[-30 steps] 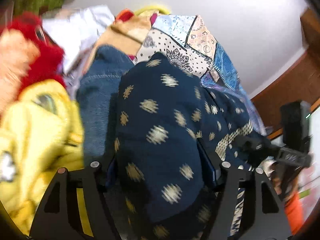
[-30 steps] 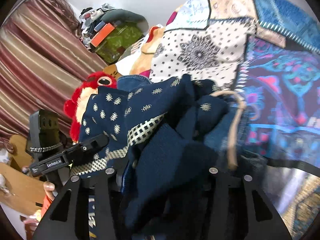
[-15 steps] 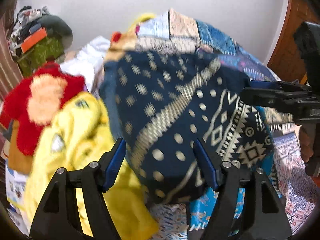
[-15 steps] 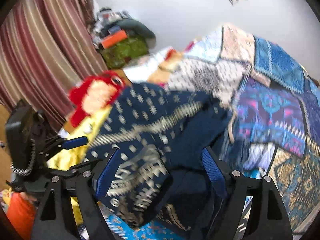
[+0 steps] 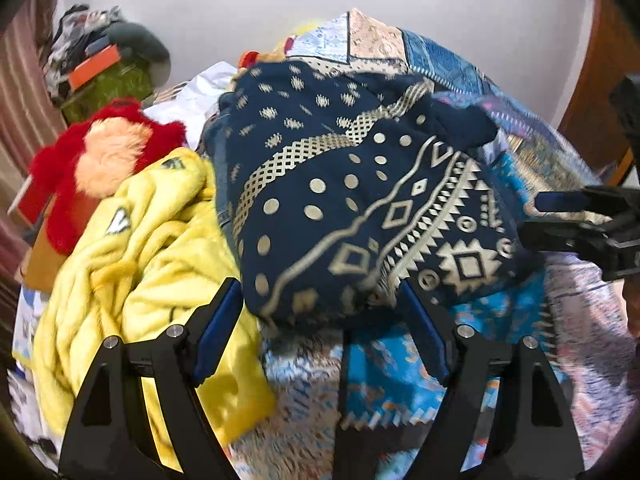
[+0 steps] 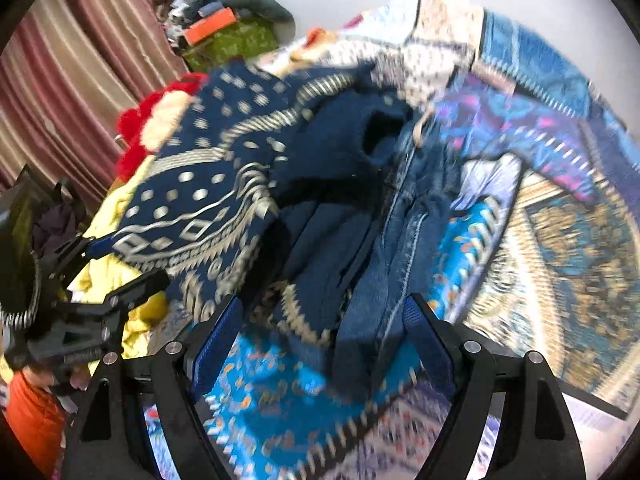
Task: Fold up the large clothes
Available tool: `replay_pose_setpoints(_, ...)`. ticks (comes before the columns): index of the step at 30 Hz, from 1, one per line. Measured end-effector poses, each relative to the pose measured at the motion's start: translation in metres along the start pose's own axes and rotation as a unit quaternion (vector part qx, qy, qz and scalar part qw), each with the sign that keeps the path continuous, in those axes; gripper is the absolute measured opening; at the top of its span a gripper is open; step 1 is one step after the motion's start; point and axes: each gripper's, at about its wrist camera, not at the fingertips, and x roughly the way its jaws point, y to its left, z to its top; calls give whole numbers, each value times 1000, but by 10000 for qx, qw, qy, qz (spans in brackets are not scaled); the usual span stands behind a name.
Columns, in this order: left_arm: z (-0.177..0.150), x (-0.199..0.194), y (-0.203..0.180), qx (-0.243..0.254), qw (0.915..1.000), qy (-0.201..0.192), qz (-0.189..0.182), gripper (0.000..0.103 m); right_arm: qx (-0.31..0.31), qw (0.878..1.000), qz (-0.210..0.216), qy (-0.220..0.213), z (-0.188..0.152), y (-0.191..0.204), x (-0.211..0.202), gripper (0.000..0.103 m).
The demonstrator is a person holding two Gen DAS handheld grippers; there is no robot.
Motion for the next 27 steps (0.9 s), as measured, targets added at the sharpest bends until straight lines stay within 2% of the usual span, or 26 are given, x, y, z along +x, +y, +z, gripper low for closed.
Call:
replay_pose_setpoints(4, 3, -55, -2, -46, 9992, -401, 36, 79, 18, 9972, 92, -743, -4, 19, -74, 81)
replay_pose_setpoints(9, 8, -158, -14, 28, 9910, -1331, 110, 79, -141, 9846, 69, -1741, -7, 55, -165, 81)
replay_pose_setpoints(12, 10, -220, -25, 62, 9809, -1944, 72, 79, -328, 9701, -26, -2405, -15, 79, -222, 81)
replay_pose_setpoints(15, 3, -278, -37, 34, 9664, -2568, 27, 79, -506, 9527, -60, -2997, -32, 105, -276, 81)
replay_pose_setpoints(19, -13, -336, -51, -37, 9468, -3218, -54, 79, -755, 9294, -116, -3611, -60, 139, -330, 81)
replay_pose_setpoints(24, -42, -381, -70, 34, 9258, -3778, 126, 79, -816, 9090, -63, -4086, -99, 169, -368, 81)
replay_pose_setpoints(27, -58, -393, -78, 71, 9199, -3914, 216, 79, -783, 9028, -105, -4228, -118, 180, -379, 81)
